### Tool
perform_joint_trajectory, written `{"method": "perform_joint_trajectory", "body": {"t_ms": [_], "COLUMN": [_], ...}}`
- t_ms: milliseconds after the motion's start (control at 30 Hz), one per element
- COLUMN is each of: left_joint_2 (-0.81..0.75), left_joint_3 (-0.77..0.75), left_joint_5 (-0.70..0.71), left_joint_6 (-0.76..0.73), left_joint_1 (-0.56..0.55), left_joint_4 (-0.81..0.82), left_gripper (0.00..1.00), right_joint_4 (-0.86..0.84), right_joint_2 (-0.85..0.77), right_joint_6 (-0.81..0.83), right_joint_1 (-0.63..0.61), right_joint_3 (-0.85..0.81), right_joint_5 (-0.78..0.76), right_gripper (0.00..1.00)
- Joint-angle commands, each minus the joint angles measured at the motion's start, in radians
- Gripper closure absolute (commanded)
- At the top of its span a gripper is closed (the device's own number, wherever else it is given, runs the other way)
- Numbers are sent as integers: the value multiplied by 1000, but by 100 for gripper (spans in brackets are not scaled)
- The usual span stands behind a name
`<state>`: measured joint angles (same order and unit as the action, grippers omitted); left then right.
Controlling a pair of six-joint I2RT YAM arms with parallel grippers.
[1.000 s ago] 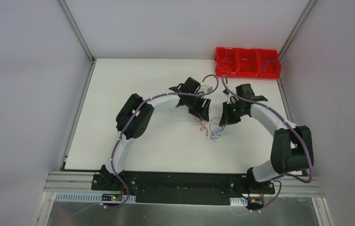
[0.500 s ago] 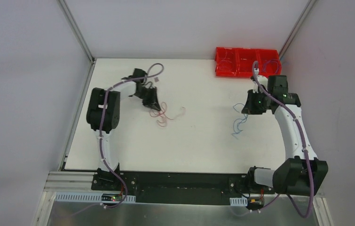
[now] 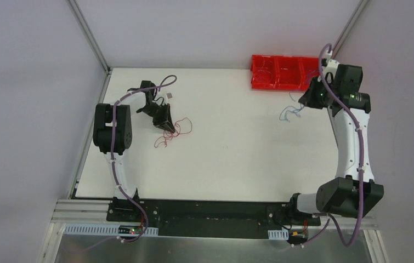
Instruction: Untangle the cables
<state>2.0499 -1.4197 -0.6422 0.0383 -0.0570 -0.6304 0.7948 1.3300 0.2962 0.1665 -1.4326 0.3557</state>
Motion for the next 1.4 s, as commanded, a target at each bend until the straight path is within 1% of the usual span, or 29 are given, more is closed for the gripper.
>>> {"method": "perform_joint_trajectory", "body": {"t_ms": [0,33,67,100,133,167,233,300,400,567,633,800,900,1033,1067,1100,1167,1200,1233,1267,1367], "left_joint_2": [-19,-19,-18,-15,-12,-8,4,13,16,-3,-4,14,23,33,35,37,37,35,35,36,49], "left_joint_3": [-52,-62,-72,-83,-93,-102,-117,-125,-122,-101,-97,-106,-112,-119,-122,-125,-133,-137,-144,-151,-188], "left_joint_5": [-87,-84,-81,-76,-72,-70,-70,-76,-74,-56,-58,-59,-68,-79,-81,-86,-97,-106,-117,-128,-179], "left_joint_6": [20,23,25,31,36,45,59,74,90,90,94,103,104,105,105,106,107,110,116,123,170], "left_joint_1": [-73,-92,-109,-127,-142,-157,-179,-193,-199,-199,-199,-199,-198,-196,-196,-196,-196,-196,-196,-197,-202], "left_joint_4": [-45,-45,-45,-45,-45,-45,-45,-45,-45,-46,-45,-45,-46,-46,-47,-48,-52,-54,-54,-53,-52], "left_gripper": [100,100,100,100,100,100,100,100,100,100,100,100,100,100,100,100,100,100,100,100,100], "right_joint_4": [-202,-221,-251,-287,-310,-323,-311,-312,-364,-469,-510,-682,-723,-733,-734,-738,-737,-730,-720,-712,-679], "right_joint_2": [86,121,158,210,263,312,432,541,673,884,951,1038,1079,1110,1114,1118,1116,1110,1097,1079,984], "right_joint_6": [-169,-191,-232,-280,-338,-388,-460,-491,-488,-432,-412,-352,-333,-337,-339,-339,-337,-338,-339,-338,-337], "right_joint_1": [3,3,3,0,-1,-1,-2,-2,-1,1,0,-1,-1,1,1,1,3,3,4,4,4], "right_joint_3": [-162,-203,-237,-271,-328,-379,-510,-624,-758,-983,-1048,-1064,-1075,-1082,-1083,-1082,-1083,-1084,-1082,-1078,-1032], "right_joint_5": [-123,-161,-232,-339,-479,-576,-704,-779,-836,-905,-927,-951,-961,-954,-954,-958,-960,-951,-940,-926,-867], "right_gripper": [100,100,100,100,100,100,100,100,100,100,100,100,100,99,93,84,63,54,48,44,39]}}
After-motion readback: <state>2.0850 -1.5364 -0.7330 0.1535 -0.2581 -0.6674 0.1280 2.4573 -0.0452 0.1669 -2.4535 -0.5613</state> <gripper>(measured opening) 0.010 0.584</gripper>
